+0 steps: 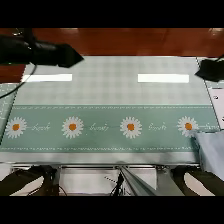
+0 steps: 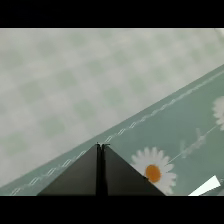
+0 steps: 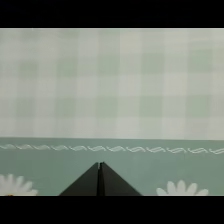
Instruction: Fold the shirts.
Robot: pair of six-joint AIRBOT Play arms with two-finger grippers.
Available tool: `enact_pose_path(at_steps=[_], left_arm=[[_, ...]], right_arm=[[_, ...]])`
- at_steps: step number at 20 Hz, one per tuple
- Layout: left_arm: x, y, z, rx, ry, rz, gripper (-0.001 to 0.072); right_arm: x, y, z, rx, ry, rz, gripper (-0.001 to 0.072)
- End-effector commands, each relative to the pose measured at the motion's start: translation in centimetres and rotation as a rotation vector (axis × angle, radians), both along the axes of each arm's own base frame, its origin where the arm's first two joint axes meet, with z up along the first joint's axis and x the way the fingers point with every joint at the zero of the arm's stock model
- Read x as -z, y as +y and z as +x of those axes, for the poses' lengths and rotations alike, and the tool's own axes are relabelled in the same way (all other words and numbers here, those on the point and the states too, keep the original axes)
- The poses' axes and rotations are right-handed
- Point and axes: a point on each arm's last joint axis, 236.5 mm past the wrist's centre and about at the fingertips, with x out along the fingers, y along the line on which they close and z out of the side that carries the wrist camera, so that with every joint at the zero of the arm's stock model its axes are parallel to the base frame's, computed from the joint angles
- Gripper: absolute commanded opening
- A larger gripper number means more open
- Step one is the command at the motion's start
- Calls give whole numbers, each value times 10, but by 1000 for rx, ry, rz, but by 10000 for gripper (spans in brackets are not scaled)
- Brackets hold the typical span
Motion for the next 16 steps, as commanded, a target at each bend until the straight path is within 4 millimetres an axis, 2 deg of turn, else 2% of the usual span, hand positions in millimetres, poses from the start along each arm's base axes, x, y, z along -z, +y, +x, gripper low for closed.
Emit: enact_pose_path(at_steps=[1,3,5,7,16], left_arm=[[88,33,2,-127,143,228,25],[109,43,4,-177,185,218,25],[109,45,4,-179,183,220,26],[112,44,-2,-177,217,217,26],[113,43,-2,-178,221,216,26]], right_arm=[[65,2,3,-25,140,-263,27],[102,5,0,55,199,-208,27],[116,17,6,59,196,-157,27],[113,23,12,55,164,-131,27],[111,24,10,58,167,-123,27]])
